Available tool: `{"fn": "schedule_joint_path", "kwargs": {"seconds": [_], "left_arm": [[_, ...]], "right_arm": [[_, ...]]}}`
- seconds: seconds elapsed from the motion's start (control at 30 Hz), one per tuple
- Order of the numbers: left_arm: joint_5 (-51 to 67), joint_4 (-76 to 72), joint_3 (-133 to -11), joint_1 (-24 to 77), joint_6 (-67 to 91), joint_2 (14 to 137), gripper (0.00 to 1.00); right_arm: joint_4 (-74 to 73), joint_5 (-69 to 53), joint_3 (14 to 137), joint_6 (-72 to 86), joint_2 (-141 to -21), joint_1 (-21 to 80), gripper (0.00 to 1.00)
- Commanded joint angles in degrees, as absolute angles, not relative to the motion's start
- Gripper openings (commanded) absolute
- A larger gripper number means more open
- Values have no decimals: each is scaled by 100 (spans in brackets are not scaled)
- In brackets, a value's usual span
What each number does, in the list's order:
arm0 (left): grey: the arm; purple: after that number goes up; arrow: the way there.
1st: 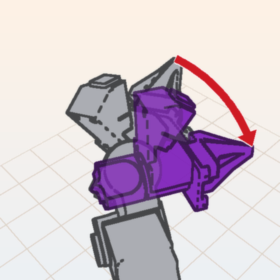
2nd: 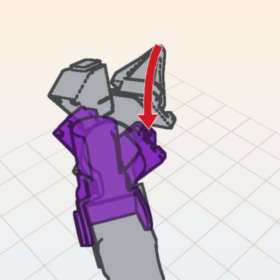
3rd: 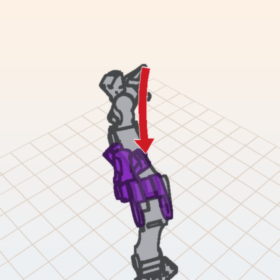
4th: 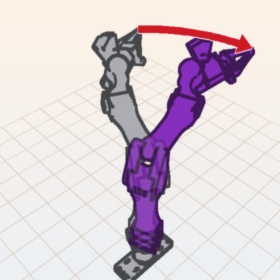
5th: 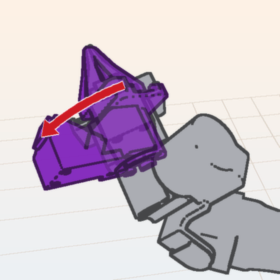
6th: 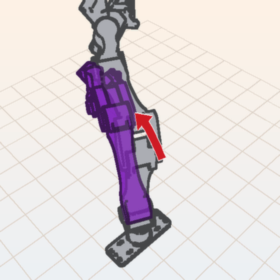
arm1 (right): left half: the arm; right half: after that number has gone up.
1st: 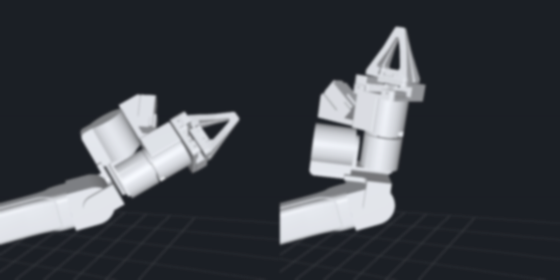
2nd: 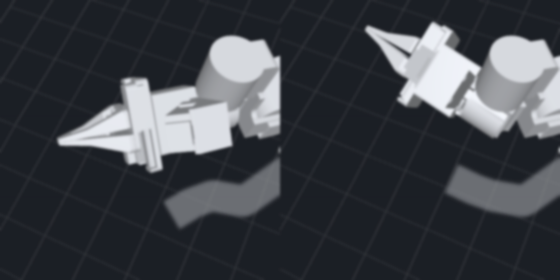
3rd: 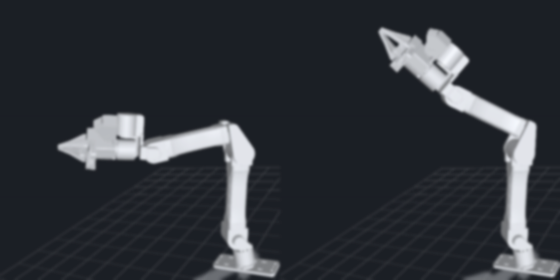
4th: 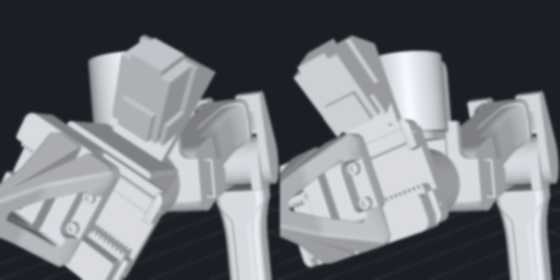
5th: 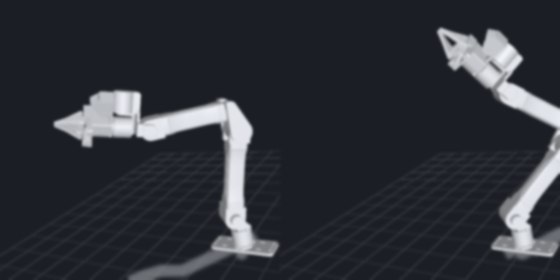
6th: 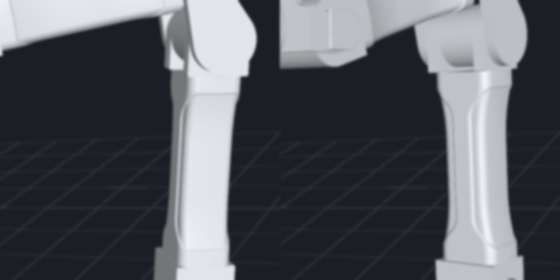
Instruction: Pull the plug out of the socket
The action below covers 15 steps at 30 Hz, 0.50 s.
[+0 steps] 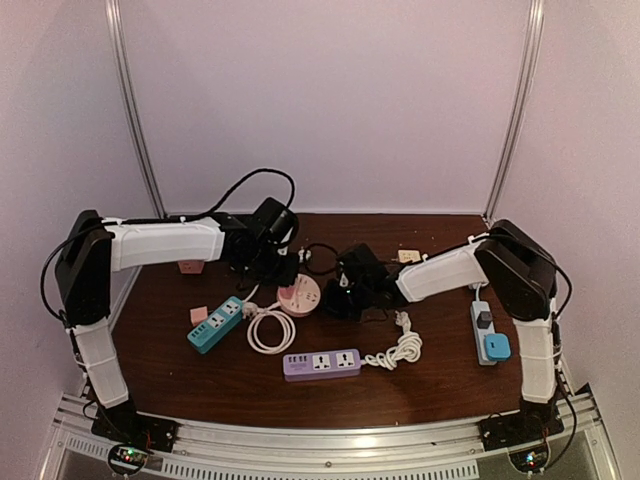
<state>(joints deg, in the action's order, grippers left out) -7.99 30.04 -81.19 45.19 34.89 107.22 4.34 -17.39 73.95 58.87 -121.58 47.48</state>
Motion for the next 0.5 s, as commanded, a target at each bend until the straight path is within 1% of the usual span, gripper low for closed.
{"fn": "schedule_joint_path", "kwargs": {"seconds": [0.0, 0.17, 0.27, 0.37, 0.47], "left_arm": [[-247, 2502, -8103, 4369, 3738, 10540, 9], [-1, 2506, -8086, 4266, 3782, 10606, 9], [284, 2496, -8099, 4254, 3788, 10700, 9], [519, 2446, -8110, 4240, 3850, 10778, 9], [636, 2433, -8095, 4195, 3851, 10781, 9]], "right_arm": [[399, -1317, 7256, 5643, -11393, 4763, 0], [303, -1296, 7122, 5501, -10971, 4750, 0], [625, -1486, 7070, 5424, -10919, 4755, 0], [891, -1976, 7263, 5340, -11145, 4751, 1], [930, -2184, 7437, 5290, -11439, 4763, 2]]}}
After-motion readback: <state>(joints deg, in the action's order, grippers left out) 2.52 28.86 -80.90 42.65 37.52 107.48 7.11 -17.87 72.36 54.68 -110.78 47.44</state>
